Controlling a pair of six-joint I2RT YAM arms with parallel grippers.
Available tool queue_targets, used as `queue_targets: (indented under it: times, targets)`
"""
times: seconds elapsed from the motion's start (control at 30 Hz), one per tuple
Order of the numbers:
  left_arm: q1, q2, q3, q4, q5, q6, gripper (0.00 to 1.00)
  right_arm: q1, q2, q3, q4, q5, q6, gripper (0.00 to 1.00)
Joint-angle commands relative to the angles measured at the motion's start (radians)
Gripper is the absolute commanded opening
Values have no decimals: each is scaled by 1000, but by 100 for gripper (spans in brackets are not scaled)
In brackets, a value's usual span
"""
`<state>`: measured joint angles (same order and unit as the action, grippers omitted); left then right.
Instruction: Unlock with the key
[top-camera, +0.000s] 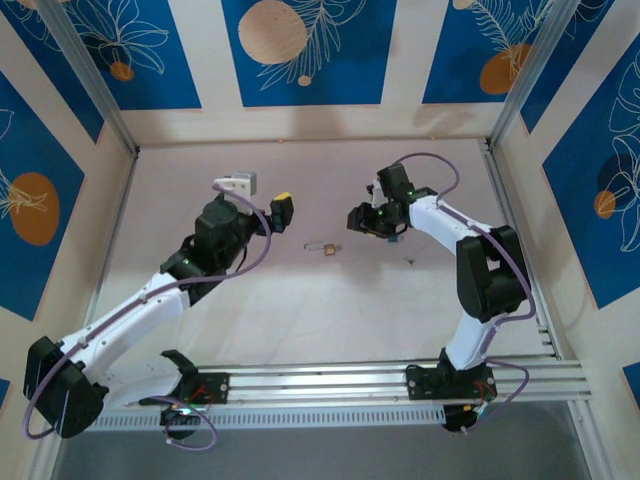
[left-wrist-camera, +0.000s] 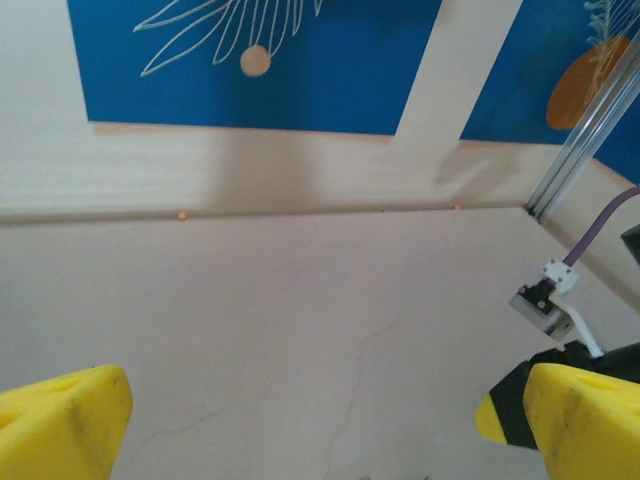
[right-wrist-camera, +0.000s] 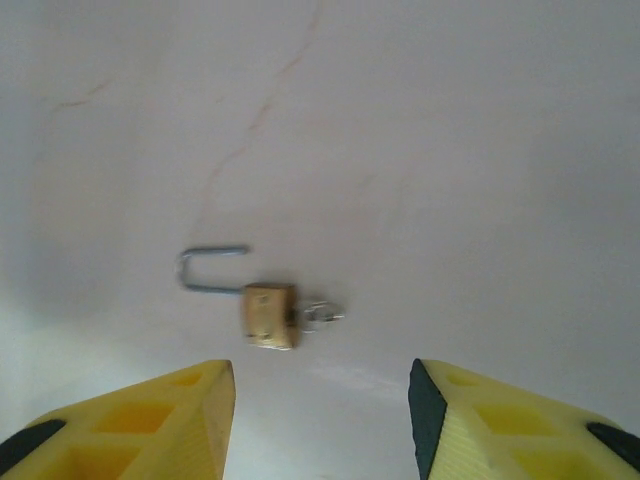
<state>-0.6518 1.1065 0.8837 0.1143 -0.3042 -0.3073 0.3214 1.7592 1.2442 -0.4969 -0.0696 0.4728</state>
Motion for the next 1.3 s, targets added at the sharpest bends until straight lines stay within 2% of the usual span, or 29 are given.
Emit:
queue_targets:
  times: [0.0,0.07,0.2,0.27,0.33,0.43,0.6,0.83,1.07,1.27]
  targets:
    - [11,41,58,-11,11,66,100,-5,-8,64,-173,349,-116,51]
    - [13,53,25,33,-18,83,100,-21,26,82,-197,409,-128,51]
    - [18,61,-83,142,29,31,100,-63,104,137,-229,362,-134,52]
    - [19,57,-103,137,55,9,100,-84,138,169,-241,342,-142,57]
    - [19,51,-104,115,60,5,100,-96,163,191,-246,331,-152,67]
    - [19,31,-100,106,50,7,100,-108,208,216,-273,343,-157,68]
    - [19,30,-106,116,62,-2,100,-117,240,195,-266,284,-162,64]
    - [20,38,-102,108,72,0,100,-117,260,162,-251,320,-167,64]
    - [20,45,-102,105,78,-4,100,-115,265,152,-252,331,-169,53]
    - [19,39,-92,96,70,18,100,-106,266,142,-249,323,-166,49]
